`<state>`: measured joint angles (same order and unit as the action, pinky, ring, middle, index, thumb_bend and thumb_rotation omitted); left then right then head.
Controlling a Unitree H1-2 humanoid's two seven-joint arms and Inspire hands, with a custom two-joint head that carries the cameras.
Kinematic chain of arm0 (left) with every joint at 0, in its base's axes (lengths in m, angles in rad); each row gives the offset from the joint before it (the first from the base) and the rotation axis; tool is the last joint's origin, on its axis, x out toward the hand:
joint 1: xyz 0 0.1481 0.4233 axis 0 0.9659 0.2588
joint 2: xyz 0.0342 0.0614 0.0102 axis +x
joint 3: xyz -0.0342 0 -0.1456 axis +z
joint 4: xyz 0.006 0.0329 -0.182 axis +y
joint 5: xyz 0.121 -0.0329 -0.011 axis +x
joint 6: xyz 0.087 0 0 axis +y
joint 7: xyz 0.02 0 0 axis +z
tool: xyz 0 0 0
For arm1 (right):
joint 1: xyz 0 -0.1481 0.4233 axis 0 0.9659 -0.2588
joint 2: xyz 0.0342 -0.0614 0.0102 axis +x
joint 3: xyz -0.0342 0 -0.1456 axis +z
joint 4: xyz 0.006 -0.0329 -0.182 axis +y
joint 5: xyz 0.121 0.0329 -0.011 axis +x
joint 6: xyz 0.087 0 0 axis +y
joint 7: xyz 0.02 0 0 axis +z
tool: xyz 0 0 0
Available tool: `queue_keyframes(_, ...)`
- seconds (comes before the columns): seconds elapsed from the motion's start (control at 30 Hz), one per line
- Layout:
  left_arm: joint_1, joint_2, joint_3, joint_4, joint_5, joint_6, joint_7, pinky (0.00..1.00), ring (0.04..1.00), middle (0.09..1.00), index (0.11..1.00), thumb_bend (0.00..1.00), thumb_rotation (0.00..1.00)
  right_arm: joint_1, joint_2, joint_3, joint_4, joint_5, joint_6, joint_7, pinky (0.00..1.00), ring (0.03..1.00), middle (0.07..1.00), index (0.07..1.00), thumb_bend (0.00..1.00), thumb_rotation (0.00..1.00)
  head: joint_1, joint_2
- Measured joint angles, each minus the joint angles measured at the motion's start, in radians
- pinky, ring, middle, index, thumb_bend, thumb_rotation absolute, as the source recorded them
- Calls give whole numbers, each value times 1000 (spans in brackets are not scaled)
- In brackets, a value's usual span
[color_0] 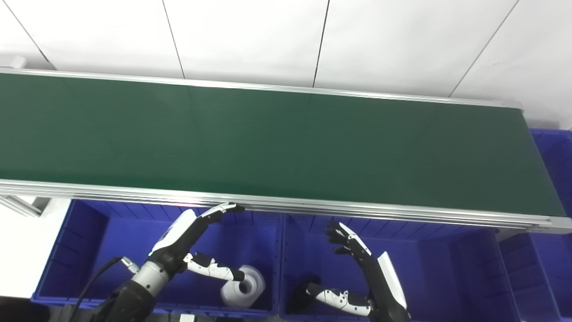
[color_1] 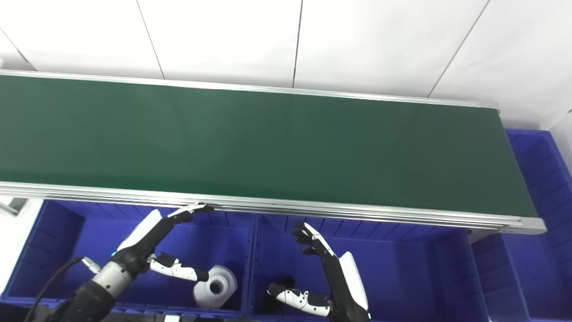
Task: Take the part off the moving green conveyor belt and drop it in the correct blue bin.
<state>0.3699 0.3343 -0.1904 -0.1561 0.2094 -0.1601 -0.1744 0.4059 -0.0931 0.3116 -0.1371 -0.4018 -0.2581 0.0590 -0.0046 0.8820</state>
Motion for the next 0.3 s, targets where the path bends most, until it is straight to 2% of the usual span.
queue_keyframes(0.13, 41, 5, 5, -6, -144, -65, -43, 884, 907, 896, 851, 731, 323, 1, 0, -1, -2, 0, 12, 0, 733, 815, 834, 883, 644, 295, -5, -2)
queue_keyframes(0.3, 71, -9, 5, 2, -186, -157, -58, 840, 873, 885, 841, 711, 286, 1, 2, 0, -2, 0, 15, 0, 734, 816, 834, 884, 644, 281, -11, -3)
